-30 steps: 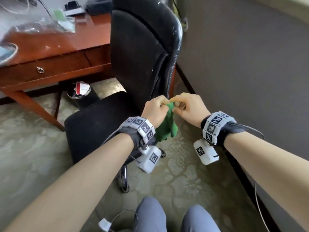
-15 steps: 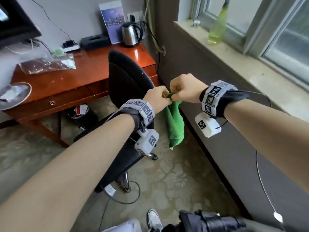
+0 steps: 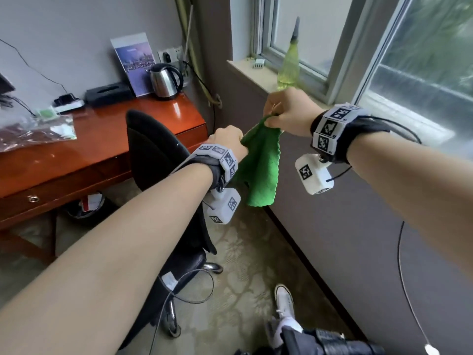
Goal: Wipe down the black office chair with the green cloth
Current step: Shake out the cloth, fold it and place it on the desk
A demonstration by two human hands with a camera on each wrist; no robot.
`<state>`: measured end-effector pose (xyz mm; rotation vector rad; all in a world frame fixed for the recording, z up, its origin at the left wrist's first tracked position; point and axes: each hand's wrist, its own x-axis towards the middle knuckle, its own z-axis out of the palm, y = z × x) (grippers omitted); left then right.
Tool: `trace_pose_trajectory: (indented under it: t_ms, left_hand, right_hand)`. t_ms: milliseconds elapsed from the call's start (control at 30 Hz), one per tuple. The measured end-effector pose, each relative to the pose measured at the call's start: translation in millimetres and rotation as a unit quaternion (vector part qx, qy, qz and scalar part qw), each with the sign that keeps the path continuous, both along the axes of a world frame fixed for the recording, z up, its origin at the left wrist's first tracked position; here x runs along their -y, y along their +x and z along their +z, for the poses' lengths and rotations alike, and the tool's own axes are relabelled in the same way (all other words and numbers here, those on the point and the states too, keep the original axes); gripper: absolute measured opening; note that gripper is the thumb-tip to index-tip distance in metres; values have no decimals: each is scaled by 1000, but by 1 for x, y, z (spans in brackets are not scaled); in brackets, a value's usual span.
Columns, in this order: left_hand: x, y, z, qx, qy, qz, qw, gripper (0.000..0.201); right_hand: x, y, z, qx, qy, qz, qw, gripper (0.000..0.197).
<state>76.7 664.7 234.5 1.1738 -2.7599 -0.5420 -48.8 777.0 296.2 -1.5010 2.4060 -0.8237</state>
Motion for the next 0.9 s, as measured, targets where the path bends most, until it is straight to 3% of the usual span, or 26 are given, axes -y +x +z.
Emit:
trace_pose_trajectory:
  t_ms: [200, 300, 400, 500, 600, 733, 900]
  left_hand:
    - [53, -62, -24, 41, 30, 99, 994, 9]
    - [81, -83, -25, 56, 41, 126, 990, 26]
    - [111, -101, -20, 67, 53, 117, 989, 12]
    - [147, -119, -23, 84, 41, 104, 990, 32]
    - [182, -135, -23, 103, 31, 94, 990, 28]
    - [242, -147, -38, 121, 35, 107, 986, 15]
    - [322, -148, -75, 114, 111, 164, 974, 14]
  right_hand:
    - [46, -91, -7, 36, 2, 8, 999, 12]
    - [74, -137, -14, 47, 34, 20, 998, 8]
    - [114, -174, -25, 10, 61, 38, 997, 8]
    - [162, -199, -42, -71, 90, 37, 993, 13]
    - [212, -219, -64, -116, 131, 21, 984, 12]
    - [281, -238, -96, -115, 160, 28, 980, 14]
    - [364, -254, -132, -102, 198, 126, 967, 18]
